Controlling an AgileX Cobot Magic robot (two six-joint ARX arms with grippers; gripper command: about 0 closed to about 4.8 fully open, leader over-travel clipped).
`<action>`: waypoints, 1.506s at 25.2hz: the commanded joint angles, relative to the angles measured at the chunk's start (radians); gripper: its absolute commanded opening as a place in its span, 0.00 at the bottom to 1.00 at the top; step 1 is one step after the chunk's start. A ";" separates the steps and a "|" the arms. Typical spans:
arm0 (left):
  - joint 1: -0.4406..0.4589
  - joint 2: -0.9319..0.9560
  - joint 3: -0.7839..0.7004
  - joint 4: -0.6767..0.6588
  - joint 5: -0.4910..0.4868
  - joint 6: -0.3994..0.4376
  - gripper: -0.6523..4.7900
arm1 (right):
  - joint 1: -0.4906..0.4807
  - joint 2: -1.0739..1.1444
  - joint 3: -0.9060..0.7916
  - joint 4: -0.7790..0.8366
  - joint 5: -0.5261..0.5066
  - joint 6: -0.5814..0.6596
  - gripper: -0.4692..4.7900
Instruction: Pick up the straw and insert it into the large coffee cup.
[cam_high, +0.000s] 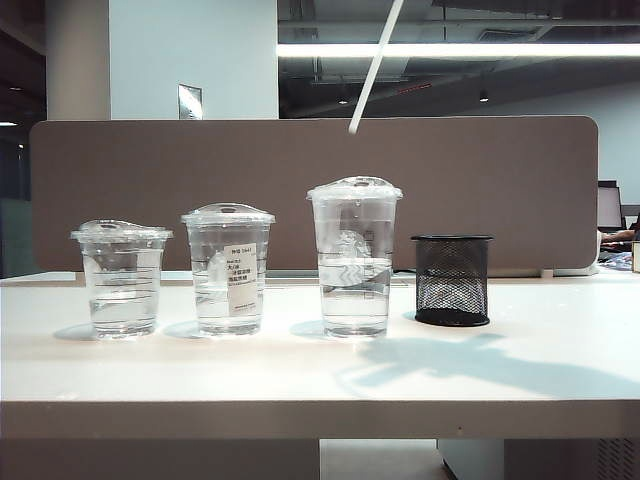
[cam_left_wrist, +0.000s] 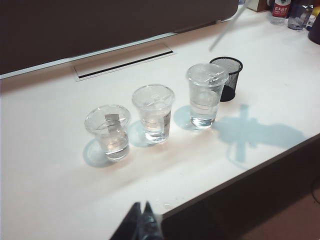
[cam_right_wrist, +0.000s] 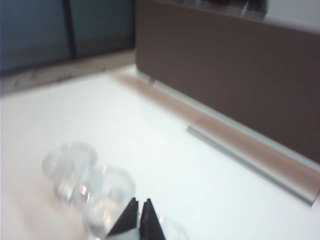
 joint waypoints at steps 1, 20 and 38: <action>-0.001 0.000 0.002 0.012 -0.002 0.007 0.11 | 0.026 0.007 0.002 -0.089 0.014 -0.035 0.11; 0.000 0.000 0.002 0.013 -0.001 -0.002 0.11 | 0.028 0.110 0.002 -0.108 0.001 -0.035 0.11; 0.000 0.000 0.001 0.026 -0.002 -0.023 0.11 | 0.027 -0.124 0.011 0.031 0.023 -0.029 0.07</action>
